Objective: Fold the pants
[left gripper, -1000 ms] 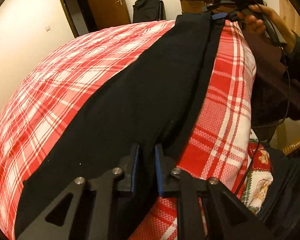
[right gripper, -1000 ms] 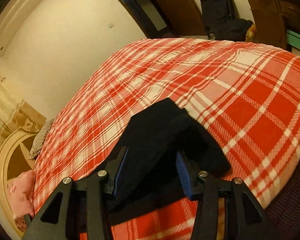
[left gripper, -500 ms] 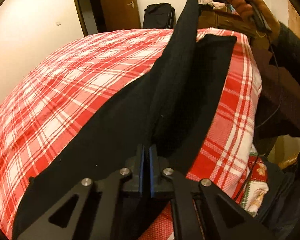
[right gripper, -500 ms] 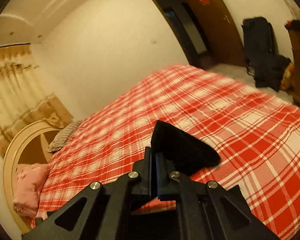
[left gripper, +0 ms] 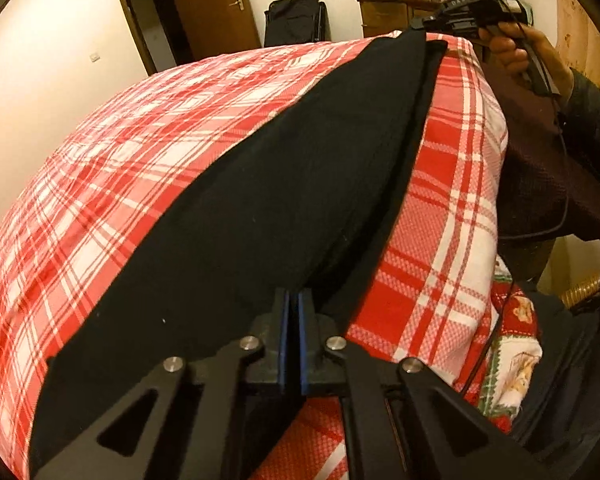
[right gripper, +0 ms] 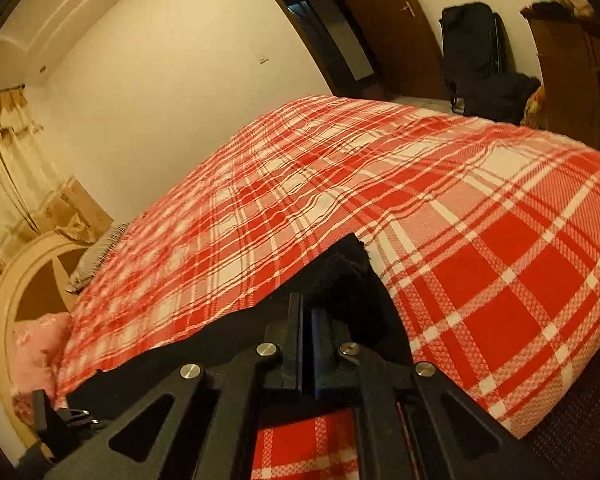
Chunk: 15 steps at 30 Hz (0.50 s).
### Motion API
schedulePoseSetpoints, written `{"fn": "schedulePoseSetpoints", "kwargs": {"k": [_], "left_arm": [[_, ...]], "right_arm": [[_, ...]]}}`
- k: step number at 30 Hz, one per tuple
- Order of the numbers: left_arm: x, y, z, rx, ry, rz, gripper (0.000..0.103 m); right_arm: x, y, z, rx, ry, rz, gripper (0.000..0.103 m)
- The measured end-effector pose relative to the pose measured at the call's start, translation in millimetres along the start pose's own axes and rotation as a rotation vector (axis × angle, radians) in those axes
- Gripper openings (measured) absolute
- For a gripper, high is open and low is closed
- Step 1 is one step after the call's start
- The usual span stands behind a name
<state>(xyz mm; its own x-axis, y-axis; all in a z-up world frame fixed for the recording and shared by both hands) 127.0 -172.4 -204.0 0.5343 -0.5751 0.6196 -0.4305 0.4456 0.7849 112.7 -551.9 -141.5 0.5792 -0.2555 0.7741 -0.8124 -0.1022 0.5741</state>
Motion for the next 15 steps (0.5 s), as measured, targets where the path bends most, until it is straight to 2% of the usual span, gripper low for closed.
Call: {"fn": "schedulePoseSetpoints", "kwargs": {"k": [9, 14, 15], "left_arm": [[-4, 12, -8, -0.044, 0.013, -0.006, 0.004], [-7, 13, -6, -0.042, 0.007, 0.0, 0.004], [-8, 11, -5, -0.049, 0.01, -0.003, 0.004]], "right_arm": [[-8, 13, 0, 0.041, -0.012, -0.002, 0.003], [-14, 7, 12, 0.009, -0.042, -0.029, 0.003], [-17, 7, 15, 0.026, -0.064, -0.024, 0.003]]}}
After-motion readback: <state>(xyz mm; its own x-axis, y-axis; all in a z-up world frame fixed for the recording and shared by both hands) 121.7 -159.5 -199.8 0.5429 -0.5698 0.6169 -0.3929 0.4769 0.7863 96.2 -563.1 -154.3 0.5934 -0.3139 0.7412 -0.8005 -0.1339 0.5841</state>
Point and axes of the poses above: each gripper's, at about its wrist camera, not at the fingertips, and y roughly against the way its jaws point, z to its right, x to its top, the point moved 2 cm from there along -y, roughly the way its jaws point, and after that the axes turned 14 degrees about y, right-handed, at the moved point
